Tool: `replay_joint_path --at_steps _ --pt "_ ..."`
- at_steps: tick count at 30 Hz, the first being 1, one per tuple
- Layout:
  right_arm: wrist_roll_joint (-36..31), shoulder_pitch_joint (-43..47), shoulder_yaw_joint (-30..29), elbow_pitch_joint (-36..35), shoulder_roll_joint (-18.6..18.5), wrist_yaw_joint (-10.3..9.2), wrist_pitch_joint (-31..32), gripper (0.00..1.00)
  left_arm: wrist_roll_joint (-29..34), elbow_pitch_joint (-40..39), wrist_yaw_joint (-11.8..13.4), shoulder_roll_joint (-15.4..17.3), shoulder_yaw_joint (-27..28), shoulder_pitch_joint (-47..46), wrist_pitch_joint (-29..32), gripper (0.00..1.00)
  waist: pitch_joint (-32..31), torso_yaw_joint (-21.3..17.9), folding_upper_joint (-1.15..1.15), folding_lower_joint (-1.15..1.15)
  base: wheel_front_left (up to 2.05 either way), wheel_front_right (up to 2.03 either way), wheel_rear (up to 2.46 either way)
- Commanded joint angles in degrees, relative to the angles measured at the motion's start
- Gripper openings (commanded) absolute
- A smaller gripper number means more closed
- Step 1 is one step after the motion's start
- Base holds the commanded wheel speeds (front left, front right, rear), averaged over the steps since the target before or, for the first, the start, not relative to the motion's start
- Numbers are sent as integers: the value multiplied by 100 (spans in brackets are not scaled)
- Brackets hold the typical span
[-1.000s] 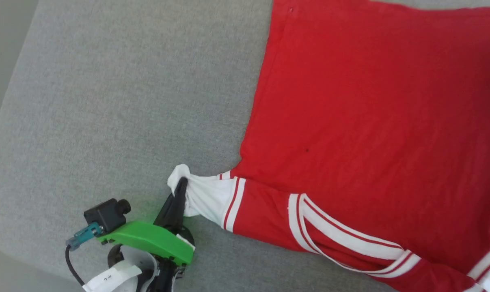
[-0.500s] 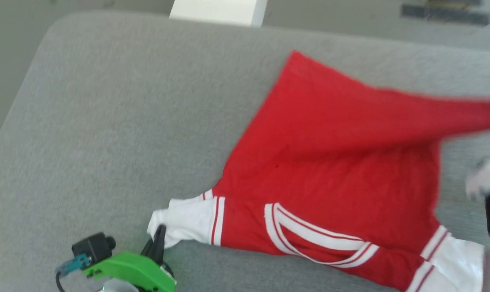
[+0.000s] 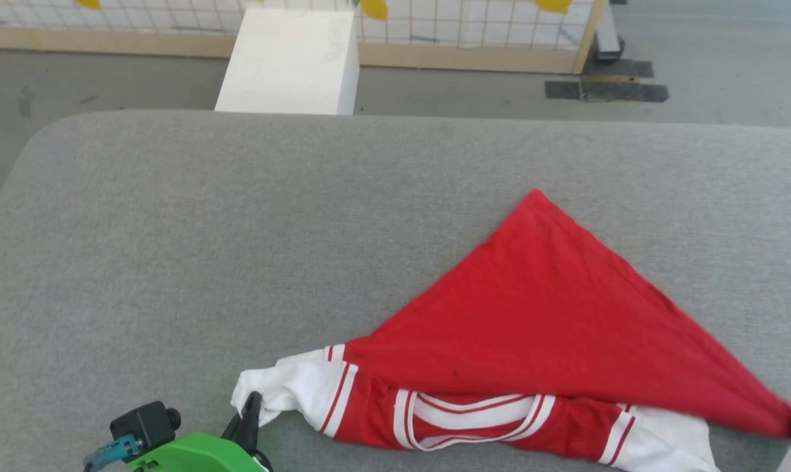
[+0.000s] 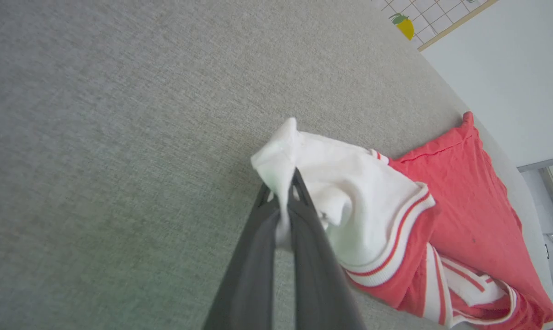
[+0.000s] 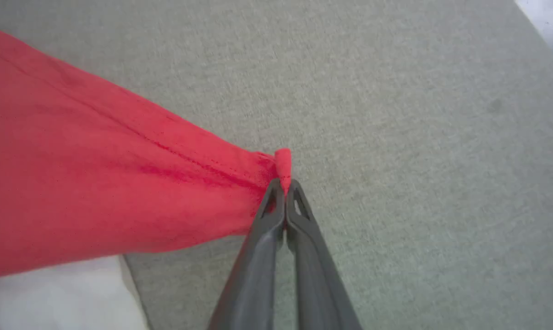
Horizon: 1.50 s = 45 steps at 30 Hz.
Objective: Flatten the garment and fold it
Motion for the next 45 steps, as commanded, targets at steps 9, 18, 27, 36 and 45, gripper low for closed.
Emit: replay_joint_path --at_steps 9,18,27,36,45 --pt "429 555 132 209 -3 -10 1413 0 27 -28 25 75 -52 66 69 0 -156 -123 0 0 0 0 0" --pt "345 -1 318 -388 -3 -10 -286 100 55 -36 60 108 -84 57 87 0 -138 -63 0 0 0 0 0" --pt "-32 -1286 1794 -157 -33 -10 -2432 100 50 13 8 77 -164 -83 73 0 36 110 0 0 0 0 0" --pt "-175 -2830 3122 1593 -630 -10 -2360 100 42 106 -81 7 -275 -324 46 0 399 449 0 0 0 0 0" --pt "-562 -4035 3130 3124 -802 -10 -561 100 31 305 -201 -126 -434 -584 -39 0 766 847 0 0 0 0 0"
